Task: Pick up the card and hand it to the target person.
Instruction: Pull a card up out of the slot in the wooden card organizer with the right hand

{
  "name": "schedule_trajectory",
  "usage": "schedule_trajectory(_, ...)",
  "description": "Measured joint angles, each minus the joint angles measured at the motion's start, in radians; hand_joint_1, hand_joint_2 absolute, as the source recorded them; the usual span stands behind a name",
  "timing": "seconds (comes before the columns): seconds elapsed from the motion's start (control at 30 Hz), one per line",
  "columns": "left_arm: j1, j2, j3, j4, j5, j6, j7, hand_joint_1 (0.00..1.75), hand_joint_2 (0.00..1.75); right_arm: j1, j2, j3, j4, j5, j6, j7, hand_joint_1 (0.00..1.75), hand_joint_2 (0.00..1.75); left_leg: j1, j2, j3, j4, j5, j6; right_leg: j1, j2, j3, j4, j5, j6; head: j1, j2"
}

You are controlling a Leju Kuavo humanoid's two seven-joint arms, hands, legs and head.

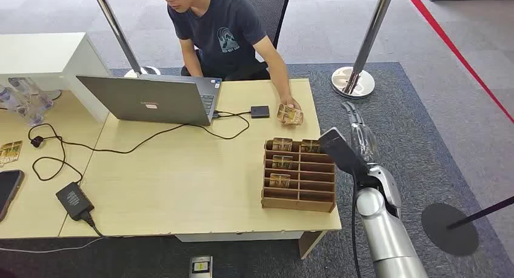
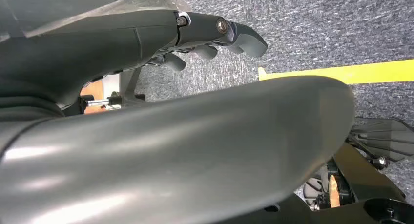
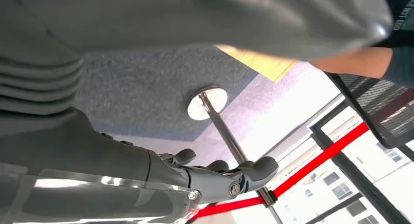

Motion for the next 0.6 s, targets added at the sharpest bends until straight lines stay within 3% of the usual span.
schedule_trajectory(0.3, 0.003, 0.001, 0.014, -0.001, 0.010, -0.001, 0.001, 0.00, 0.00, -0.056, -0.015, 0.115, -0.028, 0.159, 0.028, 0.086, 0.00, 1.75, 0.000, 0.002, 0.000, 0.000, 0.000, 0.000, 0.000, 0.002, -0.001, 0.001, 0.000, 0.000, 0.000, 0.000)
schedule_trajectory(0.6, 0.003, 0.000, 0.016, -0.002, 0.011, -0.004, 0.002, 0.00, 0.00, -0.075, -0.027, 0.192, -0.083, 0.238, 0.066, 0.156, 0.00, 1.75, 0.000, 0.001, 0.000, 0.000, 0.000, 0.000, 0.000, 0.001, -0.001, 0.001, 0.000, 0.000, 0.000, 0.000)
